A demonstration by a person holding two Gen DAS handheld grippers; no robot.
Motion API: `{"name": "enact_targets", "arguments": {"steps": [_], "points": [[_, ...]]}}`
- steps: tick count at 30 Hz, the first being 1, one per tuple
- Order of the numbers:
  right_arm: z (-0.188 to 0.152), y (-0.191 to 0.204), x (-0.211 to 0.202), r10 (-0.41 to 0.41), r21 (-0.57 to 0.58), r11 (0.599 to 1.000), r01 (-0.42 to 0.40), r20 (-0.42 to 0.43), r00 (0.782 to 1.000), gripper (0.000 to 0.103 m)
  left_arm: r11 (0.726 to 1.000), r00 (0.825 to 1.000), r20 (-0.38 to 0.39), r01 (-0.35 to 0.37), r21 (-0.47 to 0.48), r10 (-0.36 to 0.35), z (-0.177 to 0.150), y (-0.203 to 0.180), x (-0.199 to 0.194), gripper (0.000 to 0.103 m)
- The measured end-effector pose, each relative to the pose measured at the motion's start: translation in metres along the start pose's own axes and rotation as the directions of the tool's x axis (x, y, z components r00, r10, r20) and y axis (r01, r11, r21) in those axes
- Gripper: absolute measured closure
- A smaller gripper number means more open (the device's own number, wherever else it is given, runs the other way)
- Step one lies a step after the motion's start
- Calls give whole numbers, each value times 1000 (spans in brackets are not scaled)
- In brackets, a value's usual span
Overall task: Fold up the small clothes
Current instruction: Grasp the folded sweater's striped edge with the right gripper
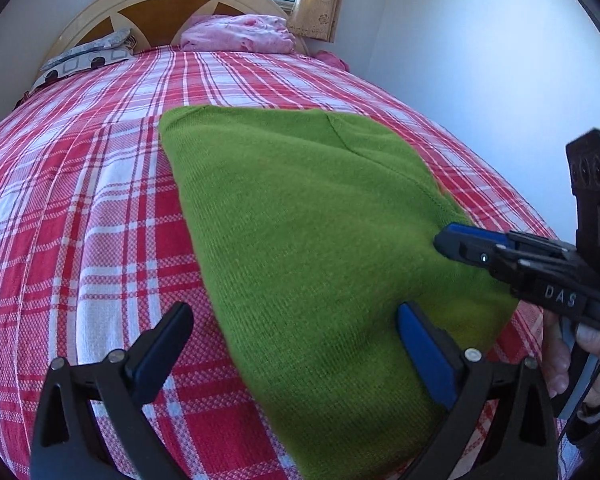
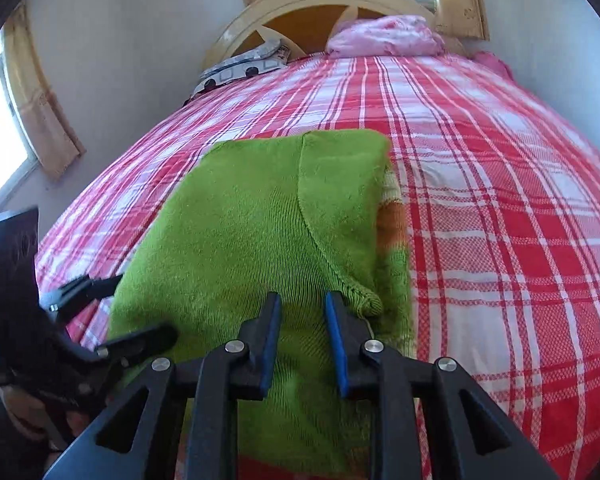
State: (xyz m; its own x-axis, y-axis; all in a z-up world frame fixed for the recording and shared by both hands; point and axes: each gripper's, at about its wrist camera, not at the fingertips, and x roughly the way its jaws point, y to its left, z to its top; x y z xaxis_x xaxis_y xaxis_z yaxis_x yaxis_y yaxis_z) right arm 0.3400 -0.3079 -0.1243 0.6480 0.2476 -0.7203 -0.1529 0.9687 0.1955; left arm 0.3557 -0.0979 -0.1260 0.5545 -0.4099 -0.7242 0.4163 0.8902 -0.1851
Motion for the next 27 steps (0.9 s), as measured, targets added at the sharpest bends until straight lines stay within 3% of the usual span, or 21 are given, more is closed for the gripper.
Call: {"name": "enact_targets", "arguments": {"steps": [15,20,23,25,27], "points": [[-15,3,-5,-11,-43,999,9,-56,998,80,1000,999,-37,-15,25,16,-3,-7,3,0],[-2,18,-26,-50,-91,995,52,28,998,77,1000,1000,-13,1,9,-1,-2,-4,-1,0],[17,5,-29,-29,-45,999,31,51,998,63,997,998,0,65,-39,-65,-2,6,-5,0],[30,-19,-25,-41,23,999,40,65,997,48,991,995,-2,95,-95,-95,-2,15,-3,0],[39,-33,-17,-25,67,998,22,51,998,48,987,994,9,109,-116,-108,-2,19,-5,0]]}}
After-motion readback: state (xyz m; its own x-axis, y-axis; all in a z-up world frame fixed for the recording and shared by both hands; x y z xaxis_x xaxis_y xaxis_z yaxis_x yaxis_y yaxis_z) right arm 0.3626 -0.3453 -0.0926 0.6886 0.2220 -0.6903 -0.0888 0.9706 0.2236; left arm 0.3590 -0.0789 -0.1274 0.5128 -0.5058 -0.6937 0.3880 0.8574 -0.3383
